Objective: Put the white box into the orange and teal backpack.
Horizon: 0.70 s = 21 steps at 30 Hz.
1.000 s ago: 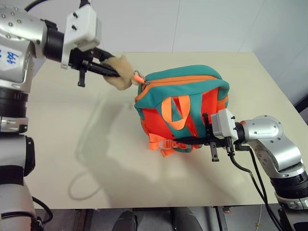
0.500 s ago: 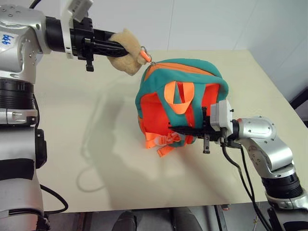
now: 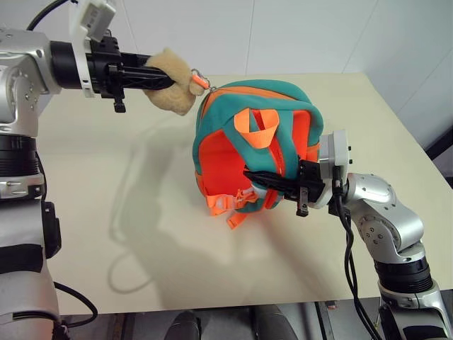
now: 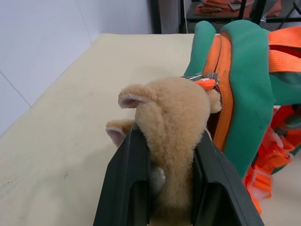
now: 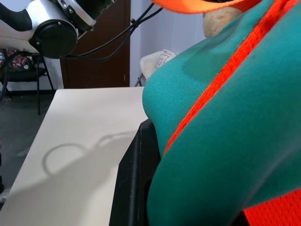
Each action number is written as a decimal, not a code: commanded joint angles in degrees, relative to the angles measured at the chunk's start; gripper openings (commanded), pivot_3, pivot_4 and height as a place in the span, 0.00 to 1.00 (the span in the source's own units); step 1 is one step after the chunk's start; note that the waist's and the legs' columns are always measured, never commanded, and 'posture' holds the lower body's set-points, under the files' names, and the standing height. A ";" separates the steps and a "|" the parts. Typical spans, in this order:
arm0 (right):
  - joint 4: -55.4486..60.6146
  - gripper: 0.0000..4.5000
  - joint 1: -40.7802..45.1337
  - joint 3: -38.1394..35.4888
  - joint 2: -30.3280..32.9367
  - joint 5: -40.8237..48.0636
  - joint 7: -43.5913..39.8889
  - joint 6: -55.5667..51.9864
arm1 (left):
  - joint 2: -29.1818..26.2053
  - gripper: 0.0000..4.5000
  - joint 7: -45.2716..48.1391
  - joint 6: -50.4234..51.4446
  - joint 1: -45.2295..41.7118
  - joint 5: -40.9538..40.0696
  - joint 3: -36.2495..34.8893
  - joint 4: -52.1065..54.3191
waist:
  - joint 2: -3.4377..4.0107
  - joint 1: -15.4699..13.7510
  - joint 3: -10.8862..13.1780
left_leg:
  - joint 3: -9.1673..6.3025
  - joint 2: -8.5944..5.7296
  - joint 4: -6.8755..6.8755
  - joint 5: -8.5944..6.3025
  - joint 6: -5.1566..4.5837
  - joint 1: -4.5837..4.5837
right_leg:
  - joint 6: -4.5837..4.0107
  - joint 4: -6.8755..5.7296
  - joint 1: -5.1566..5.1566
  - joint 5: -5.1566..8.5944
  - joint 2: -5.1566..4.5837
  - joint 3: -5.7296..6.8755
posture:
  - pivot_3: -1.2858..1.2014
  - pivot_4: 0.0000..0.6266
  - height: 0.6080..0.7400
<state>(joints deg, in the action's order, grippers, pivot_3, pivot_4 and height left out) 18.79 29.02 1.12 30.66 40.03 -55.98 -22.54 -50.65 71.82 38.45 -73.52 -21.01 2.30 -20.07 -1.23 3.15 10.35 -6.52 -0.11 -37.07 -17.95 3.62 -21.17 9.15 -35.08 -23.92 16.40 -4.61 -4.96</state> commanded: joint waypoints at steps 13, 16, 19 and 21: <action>0.62 0.11 -1.13 -2.51 1.34 0.53 -0.64 0.57 | -6.04 0.12 8.62 -9.31 -1.19 4.65 2.62 -3.94 | 0.00 -0.01 0.00 | 0.10 0.00 0.02 0.00 0.00 -0.01 | -0.01 0.00 -0.07 0.00 -0.01 0.00 | 0.52 0.24 1.00; 0.75 0.11 -1.34 -2.30 1.44 0.04 -0.54 0.68 | -3.84 0.12 3.85 -8.54 -1.90 4.01 0.60 -3.47 | -0.01 -0.19 0.00 | 0.09 0.00 -0.06 -0.03 -0.05 -0.03 | 0.00 -0.02 -0.06 0.00 -0.01 0.00 | 0.52 0.24 1.00; 1.10 0.11 -1.71 -2.33 1.44 -0.20 -0.51 0.64 | -1.86 0.12 -1.22 -5.52 -2.11 3.04 -1.51 -2.17 | -0.01 -0.61 0.00 | 0.09 0.00 -0.09 -0.05 -0.09 -0.02 | 0.00 -0.07 -0.05 0.00 -0.02 0.03 | 0.52 0.24 1.00; 1.35 0.11 -1.96 -2.46 1.56 -0.18 -0.47 0.56 | -1.72 0.12 -2.47 -2.81 -0.83 2.26 -2.25 0.59 | -0.01 -0.62 0.00 | 0.09 0.00 -0.10 -0.05 -0.09 -0.02 | 0.00 -0.11 -0.05 0.00 -0.02 0.02 | 0.52 0.24 1.00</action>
<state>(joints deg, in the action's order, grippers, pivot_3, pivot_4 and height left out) 18.32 27.99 0.92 31.24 39.37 -56.02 -22.55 -50.40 73.35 33.53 -73.66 -18.80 4.54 -21.10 -1.25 2.53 10.34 -6.44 -0.11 -37.17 -18.00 3.54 -21.19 9.14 -35.18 -23.97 16.40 -4.63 -4.94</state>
